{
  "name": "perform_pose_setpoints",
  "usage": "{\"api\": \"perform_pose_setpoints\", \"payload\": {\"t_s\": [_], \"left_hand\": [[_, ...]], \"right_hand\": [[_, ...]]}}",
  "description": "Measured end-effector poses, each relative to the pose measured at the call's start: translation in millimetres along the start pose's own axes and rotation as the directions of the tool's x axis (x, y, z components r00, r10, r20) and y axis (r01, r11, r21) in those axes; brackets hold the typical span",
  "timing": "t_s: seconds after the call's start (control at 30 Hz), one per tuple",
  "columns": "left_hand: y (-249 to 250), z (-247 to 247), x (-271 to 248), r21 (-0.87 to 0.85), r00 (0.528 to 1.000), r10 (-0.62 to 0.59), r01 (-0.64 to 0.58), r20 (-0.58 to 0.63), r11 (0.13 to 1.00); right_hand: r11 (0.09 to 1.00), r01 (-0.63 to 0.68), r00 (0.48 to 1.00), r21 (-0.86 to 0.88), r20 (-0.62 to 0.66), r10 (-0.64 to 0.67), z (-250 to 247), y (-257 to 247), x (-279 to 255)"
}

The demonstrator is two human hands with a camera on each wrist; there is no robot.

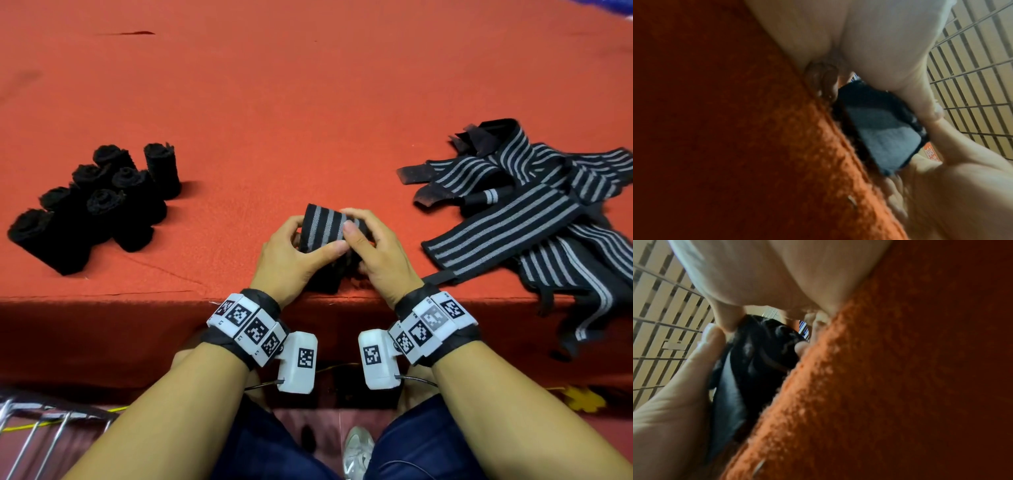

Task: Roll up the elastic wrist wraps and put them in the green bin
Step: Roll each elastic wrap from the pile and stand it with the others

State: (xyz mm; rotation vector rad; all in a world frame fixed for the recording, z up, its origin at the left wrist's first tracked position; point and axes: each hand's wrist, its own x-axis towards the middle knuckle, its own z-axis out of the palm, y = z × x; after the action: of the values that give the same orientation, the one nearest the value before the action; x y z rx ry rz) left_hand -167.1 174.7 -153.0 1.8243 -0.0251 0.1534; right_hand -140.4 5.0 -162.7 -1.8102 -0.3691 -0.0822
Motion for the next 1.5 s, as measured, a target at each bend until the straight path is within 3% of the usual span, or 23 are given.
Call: {"api": "perform_pose_setpoints", "payload": {"t_s": [0.17, 0.5, 0.67, 0.93, 1.03, 1.17, 1.37, 1.5], "left_hand": [[-4, -3, 1, 0.088, 0.997, 0.025, -0.032, 0.079, 0.996], [-1, -11, 0, 0.026, 0.964, 0.154, -0.163, 0.216, 0.986], [-7, -8, -1, 0.030, 0.969, 0.183, -0.191, 0.166, 0.981], [-7, -3, 2, 0.082, 0.986, 0.152, -0.158, 0.073, 0.984], [-8, -6, 3, 0.094, 0.983, 0.144, -0.155, 0.118, 0.983], [-7, -10, 4, 0.008, 0.970, 0.149, -0.153, 0.191, 0.988], [-3, -6, 2, -0.159, 0.981, 0.004, 0.028, 0.194, 0.987], [-3, -5, 4, -0.164, 0.991, 0.015, 0.007, 0.134, 0.986]], "right_hand": [[0.999, -0.023, 0.994, -0.045, -0.103, 0.018, 1, -1, 2], [0.990, -0.123, 0.991, -0.069, -0.058, 0.119, 5, -4, 8], [0.988, -0.152, 0.988, 0.010, -0.003, 0.152, 2, -6, 9], [0.992, -0.122, 0.988, 0.043, 0.104, 0.117, 2, -7, -2], [0.994, -0.112, 0.991, 0.018, 0.076, 0.110, 4, -5, -3], [0.995, -0.092, 0.995, 0.049, 0.029, 0.090, 2, -5, -3], [0.993, -0.085, 0.996, 0.079, -0.001, 0.085, 2, -4, -1], [0.989, -0.102, 0.994, 0.103, 0.039, 0.099, -1, -2, -1]]}}
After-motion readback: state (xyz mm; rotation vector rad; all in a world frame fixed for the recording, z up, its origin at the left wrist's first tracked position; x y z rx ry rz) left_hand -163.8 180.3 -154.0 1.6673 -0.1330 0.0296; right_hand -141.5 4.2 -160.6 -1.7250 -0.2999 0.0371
